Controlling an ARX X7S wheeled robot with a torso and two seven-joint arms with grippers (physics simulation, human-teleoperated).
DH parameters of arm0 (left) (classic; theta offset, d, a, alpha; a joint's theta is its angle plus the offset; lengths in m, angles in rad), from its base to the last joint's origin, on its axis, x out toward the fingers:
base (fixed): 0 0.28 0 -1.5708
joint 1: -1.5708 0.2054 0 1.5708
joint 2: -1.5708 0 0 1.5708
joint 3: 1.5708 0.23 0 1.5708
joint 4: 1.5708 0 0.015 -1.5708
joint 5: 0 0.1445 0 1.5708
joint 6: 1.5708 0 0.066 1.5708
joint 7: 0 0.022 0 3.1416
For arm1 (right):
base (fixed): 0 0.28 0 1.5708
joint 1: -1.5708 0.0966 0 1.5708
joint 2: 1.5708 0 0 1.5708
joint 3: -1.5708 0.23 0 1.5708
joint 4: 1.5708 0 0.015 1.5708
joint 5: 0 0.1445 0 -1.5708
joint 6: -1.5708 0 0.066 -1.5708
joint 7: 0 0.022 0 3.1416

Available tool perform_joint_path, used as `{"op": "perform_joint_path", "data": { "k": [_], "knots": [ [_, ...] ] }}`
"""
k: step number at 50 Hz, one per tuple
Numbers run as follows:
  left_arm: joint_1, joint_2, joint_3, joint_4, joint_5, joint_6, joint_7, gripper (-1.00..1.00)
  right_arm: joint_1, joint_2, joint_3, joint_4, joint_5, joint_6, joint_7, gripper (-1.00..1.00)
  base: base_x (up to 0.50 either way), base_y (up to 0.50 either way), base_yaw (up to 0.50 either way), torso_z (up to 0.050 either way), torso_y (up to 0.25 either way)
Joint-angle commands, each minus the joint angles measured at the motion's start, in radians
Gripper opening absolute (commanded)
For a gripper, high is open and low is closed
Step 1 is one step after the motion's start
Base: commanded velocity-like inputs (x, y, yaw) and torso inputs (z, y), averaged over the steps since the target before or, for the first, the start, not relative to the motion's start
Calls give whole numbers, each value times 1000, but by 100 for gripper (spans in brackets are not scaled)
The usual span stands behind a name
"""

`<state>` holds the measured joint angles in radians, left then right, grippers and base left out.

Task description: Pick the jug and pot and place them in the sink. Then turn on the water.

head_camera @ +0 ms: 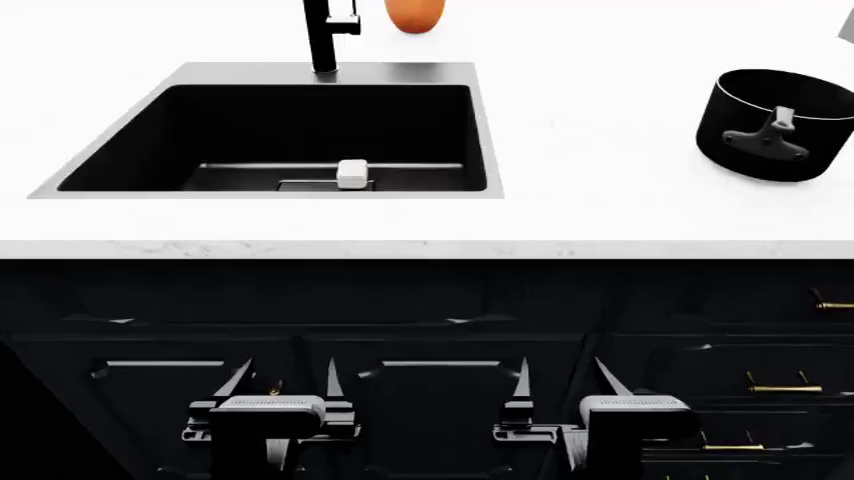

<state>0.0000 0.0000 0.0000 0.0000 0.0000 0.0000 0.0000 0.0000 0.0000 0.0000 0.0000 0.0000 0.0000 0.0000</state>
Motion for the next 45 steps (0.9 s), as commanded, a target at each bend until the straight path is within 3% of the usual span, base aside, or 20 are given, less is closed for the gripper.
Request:
{"op": "perform_joint_path", "data": {
  "k": [1, 11, 20, 26, 32, 38, 45],
  "knots": [
    [0, -15, 22, -3, -12, 0, -20, 100, -1, 15, -19, -2, -7, 23, 42, 100, 0, 0, 0, 0, 0],
    [3, -54, 72, 125, -44, -78, -35, 100, 15, 53, -48, -82, 10, 104, 79, 100, 0, 0, 0, 25, 0],
    [-84, -100, 77, 409, -104, -380, -16, 100, 120, 97, -58, -238, -5, 262, 88, 100, 0, 0, 0, 50, 0],
    [-281, -139, 67, 555, -149, -637, -3, 100, 289, 132, -57, -333, -6, 457, 70, 100, 0, 0, 0, 50, 0],
    [-526, -177, 41, 574, -195, -849, 14, 100, 509, 184, -52, -388, -9, 673, 37, 100, 0, 0, 0, 50, 0],
    [-797, -198, 29, 427, -215, -977, 33, 100, 776, 226, -71, -285, -16, 817, 4, 100, 0, 0, 0, 50, 0],
    [-1071, -203, 48, 147, -190, -991, 35, 100, 1057, 267, -113, -95, -22, 899, -51, 100, 0, 0, 0, 29, 0]
  ]
}}
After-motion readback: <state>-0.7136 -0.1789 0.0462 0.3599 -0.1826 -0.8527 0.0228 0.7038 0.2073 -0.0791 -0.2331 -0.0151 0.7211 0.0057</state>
